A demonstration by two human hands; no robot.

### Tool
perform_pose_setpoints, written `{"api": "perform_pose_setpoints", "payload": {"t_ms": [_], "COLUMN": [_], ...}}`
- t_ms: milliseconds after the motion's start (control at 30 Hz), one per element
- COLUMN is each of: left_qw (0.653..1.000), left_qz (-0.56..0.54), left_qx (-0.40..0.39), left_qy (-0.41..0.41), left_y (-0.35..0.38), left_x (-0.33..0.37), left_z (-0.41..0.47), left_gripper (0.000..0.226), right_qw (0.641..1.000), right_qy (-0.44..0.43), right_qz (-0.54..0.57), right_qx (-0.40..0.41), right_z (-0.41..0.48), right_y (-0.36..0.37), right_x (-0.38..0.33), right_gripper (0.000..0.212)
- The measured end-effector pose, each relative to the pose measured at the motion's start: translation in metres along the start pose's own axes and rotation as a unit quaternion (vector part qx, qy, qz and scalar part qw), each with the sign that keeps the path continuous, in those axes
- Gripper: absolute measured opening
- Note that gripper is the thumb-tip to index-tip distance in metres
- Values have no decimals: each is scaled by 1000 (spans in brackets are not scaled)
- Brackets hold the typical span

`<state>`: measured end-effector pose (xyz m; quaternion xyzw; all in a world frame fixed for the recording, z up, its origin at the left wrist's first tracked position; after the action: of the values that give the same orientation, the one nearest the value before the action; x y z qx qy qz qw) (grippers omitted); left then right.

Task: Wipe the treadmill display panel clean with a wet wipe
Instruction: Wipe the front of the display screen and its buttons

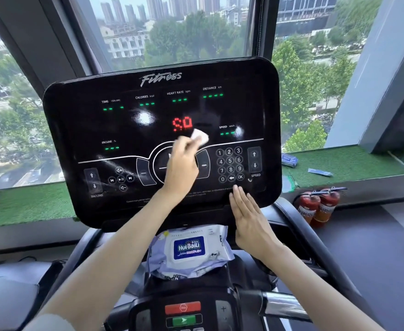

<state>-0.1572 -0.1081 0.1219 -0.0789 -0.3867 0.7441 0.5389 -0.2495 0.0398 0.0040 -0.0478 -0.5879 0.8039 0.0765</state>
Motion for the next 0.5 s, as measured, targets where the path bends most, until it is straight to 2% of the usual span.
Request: {"api": "perform_pose_setpoints", "payload": {"t_ms": [33,67,100,133,167,200,233,267,300,333,367,400,467,500], "left_qw": [997,996,1000,995,975,955,956,975,994,1000,995,995,995,981], "left_qz": [-23,-20,-3,18,37,50,52,41,14,-15,-31,-22,7,0], "left_qx": [48,54,0,-85,-170,-217,-208,-156,-75,16,67,63,-86,-172], "left_qy": [-59,-66,-26,53,140,196,200,156,75,-14,-73,-76,45,93], "left_y": [-3,0,11,26,36,39,34,28,16,6,2,3,27,37], "left_x": [-2,6,19,33,44,46,41,31,20,8,3,10,37,48], "left_z": [2,2,-1,-10,-21,-27,-23,-13,-1,6,9,10,3,-8], "left_gripper": [54,56,57,58,59,60,60,59,57,57,59,61,64,62], "right_qw": [1000,1000,1000,1000,1000,1000,1000,1000,1000,1000,1000,999,997,992], "right_qy": [3,4,4,2,0,-2,-4,-4,-1,0,1,-2,-18,-18], "right_qz": [1,3,5,6,7,6,7,9,13,20,28,34,71,127], "right_qx": [-3,-3,-3,-4,-5,-4,-3,-1,1,0,-6,-8,-9,-7], "right_z": [0,0,0,0,0,0,0,-1,-1,-1,0,0,1,1], "right_y": [0,0,0,0,-1,-1,-1,-1,-1,0,0,-1,-4,-7], "right_x": [0,0,0,0,0,0,1,0,0,-1,-1,0,4,8], "right_gripper": [77,77,77,76,76,75,75,76,76,76,75,75,79,79]}}
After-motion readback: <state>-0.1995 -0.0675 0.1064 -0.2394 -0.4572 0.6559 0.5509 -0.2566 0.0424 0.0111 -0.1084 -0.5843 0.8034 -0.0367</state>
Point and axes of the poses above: each hand's wrist, its own z-axis towards the middle knuckle, its own y-axis out of the palm, x = y × z, the point moved 5 cm from there along z, towards the middle knuckle, and after that the axes turned 2 degrees about -x, right-handed, at the moved point
